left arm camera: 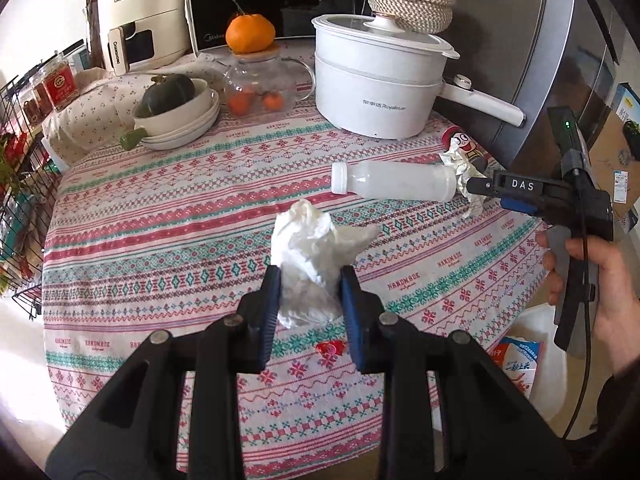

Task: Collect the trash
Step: 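Grasp the crumpled beige wrapper beside the red can with the right gripper, then carry the tissue and wrapper over the bin and open both grippers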

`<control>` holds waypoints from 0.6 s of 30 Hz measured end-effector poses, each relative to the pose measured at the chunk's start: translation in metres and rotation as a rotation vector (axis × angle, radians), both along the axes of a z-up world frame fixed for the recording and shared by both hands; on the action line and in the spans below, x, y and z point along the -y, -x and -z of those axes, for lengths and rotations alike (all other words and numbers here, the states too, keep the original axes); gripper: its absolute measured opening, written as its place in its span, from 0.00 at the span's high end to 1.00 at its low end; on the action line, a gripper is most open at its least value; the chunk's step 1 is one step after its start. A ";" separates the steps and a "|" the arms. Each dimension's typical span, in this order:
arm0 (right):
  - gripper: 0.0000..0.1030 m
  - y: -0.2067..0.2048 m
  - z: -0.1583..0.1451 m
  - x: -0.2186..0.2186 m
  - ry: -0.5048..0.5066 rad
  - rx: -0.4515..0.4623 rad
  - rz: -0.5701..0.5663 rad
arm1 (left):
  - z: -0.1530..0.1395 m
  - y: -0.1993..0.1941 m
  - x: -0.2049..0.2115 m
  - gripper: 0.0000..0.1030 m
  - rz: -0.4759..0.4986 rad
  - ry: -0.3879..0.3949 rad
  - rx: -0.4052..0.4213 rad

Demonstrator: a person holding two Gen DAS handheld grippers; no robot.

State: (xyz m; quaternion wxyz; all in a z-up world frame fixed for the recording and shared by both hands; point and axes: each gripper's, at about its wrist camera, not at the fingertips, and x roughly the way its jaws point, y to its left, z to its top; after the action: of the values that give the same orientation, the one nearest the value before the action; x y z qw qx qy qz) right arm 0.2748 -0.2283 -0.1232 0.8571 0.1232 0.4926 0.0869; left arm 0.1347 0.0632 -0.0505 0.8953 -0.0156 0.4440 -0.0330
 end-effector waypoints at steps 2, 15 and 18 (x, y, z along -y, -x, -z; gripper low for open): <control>0.23 -0.013 0.004 -0.002 -0.010 0.010 0.001 | 0.003 -0.005 -0.004 0.69 -0.009 -0.003 -0.004; 0.68 -0.049 0.039 0.028 -0.197 -0.026 0.076 | 0.021 -0.020 -0.013 0.69 -0.031 0.043 -0.067; 0.79 -0.044 0.039 0.029 -0.189 -0.023 0.048 | 0.019 -0.019 -0.013 0.69 -0.034 0.053 -0.067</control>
State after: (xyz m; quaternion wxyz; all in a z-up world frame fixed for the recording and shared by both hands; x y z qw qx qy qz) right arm 0.3191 -0.2574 -0.1619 0.8378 0.2163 0.4889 0.1111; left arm 0.1536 0.0765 -0.0697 0.8796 -0.0479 0.4724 -0.0287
